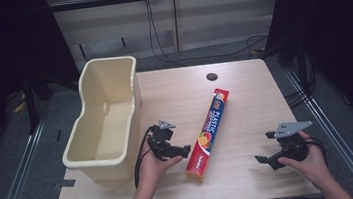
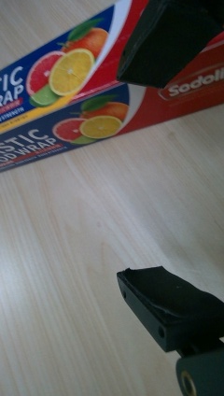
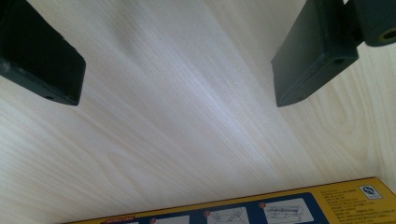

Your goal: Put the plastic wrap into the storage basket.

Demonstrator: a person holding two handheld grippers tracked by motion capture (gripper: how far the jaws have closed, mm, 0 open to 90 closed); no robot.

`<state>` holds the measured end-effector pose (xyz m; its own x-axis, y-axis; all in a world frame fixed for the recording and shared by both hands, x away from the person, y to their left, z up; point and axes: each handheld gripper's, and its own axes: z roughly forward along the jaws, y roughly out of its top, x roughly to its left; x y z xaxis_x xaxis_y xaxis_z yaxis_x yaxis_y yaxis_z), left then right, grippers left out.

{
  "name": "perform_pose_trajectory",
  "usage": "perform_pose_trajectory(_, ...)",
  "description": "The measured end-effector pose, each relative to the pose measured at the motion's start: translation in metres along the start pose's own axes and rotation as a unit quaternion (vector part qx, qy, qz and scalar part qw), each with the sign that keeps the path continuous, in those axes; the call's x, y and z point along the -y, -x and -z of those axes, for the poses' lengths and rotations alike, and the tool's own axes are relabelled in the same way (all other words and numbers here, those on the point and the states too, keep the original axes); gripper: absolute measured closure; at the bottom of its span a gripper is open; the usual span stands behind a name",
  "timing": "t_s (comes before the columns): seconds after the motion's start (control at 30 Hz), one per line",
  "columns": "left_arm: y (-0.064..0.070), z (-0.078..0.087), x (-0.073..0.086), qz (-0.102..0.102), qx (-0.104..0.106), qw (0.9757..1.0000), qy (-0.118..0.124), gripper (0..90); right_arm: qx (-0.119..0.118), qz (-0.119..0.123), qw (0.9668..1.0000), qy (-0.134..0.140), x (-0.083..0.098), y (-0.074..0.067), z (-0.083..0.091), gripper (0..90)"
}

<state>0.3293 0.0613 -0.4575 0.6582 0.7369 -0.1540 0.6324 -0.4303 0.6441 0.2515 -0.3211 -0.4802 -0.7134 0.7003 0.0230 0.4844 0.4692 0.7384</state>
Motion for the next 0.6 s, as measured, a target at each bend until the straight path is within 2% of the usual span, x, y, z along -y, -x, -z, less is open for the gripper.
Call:
perform_pose_trajectory(0.1,0.002,0.0,-0.007,-0.001,0.003,0.9999,-0.01,5.0,-0.008,-0.002,1.0,0.004,0.001,0.001,0.001,4.8)
perform_pose_trajectory(0.13,0.003,0.001,-0.014,0.002,0.005,0.9998,-0.017,5.0,0.002,0.002,1.0,-0.001,0.001,0.001,0.002,3.8)
perform_pose_trajectory(0.27,0.006,0.001,-0.025,0.006,0.017,0.9995,-0.027,5.0,0.008,-0.001,1.0,-0.002,0.002,0.0,0.003,5.1)
perform_pose_trajectory(0.47,0.014,-0.006,-0.044,-0.006,0.03,0.9983,-0.049,4.8,0.012,-0.005,0.9999,0.001,0.004,-0.001,0.005,4.9)
perform_pose_trajectory(0.6,0.016,-0.009,-0.056,-0.005,0.038,0.9975,-0.059,4.8,0.017,-0.005,0.9998,0.005,0.004,0.0,0.007,4.8)
